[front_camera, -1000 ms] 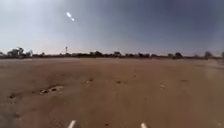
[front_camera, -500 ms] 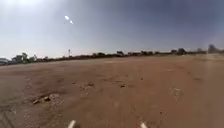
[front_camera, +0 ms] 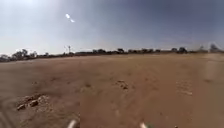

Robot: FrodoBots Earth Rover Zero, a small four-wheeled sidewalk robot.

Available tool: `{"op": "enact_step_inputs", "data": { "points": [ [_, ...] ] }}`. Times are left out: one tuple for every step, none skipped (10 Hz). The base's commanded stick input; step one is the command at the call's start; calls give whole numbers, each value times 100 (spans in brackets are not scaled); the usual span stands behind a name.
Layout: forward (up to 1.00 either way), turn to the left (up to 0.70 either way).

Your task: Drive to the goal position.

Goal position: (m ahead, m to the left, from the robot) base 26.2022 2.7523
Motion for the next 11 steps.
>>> {"op": "enact_step_inputs", "data": {
  "points": [
    [70, 0],
    [70, 0],
    [70, 0],
    [70, 0],
    [70, 0],
    [70, 0],
    [70, 0],
    [70, 0],
    [70, 0],
    [70, 0],
    [70, 0]
  ]
}}
